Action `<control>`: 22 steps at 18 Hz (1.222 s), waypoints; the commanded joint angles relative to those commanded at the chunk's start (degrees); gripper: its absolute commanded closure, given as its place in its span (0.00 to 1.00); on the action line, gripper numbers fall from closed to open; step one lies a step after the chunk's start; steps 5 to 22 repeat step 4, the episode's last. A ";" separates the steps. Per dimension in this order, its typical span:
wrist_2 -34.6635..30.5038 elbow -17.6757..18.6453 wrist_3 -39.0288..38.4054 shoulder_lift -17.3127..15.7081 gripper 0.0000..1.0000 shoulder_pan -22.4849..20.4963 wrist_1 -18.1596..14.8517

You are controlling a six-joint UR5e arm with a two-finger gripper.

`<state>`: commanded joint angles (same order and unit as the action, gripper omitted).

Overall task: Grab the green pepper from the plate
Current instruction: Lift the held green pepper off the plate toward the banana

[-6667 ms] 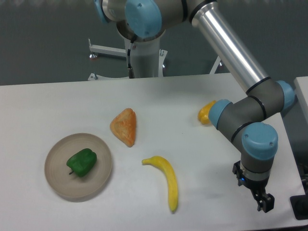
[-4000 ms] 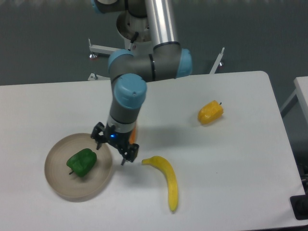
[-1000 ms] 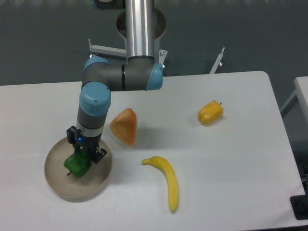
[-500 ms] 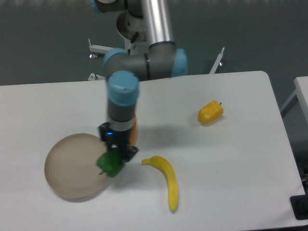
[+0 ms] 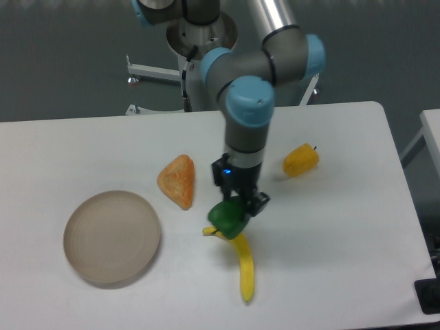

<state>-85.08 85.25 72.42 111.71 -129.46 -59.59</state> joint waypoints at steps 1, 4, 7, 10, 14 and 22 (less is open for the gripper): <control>-0.09 0.17 0.18 0.00 0.64 -0.18 0.00; -0.44 0.35 0.18 0.00 0.64 -0.27 0.09; -0.44 0.35 0.18 0.00 0.64 -0.27 0.09; -0.44 0.35 0.18 0.00 0.64 -0.27 0.09; -0.44 0.35 0.18 0.00 0.64 -0.27 0.09; -0.44 0.35 0.18 0.00 0.64 -0.27 0.09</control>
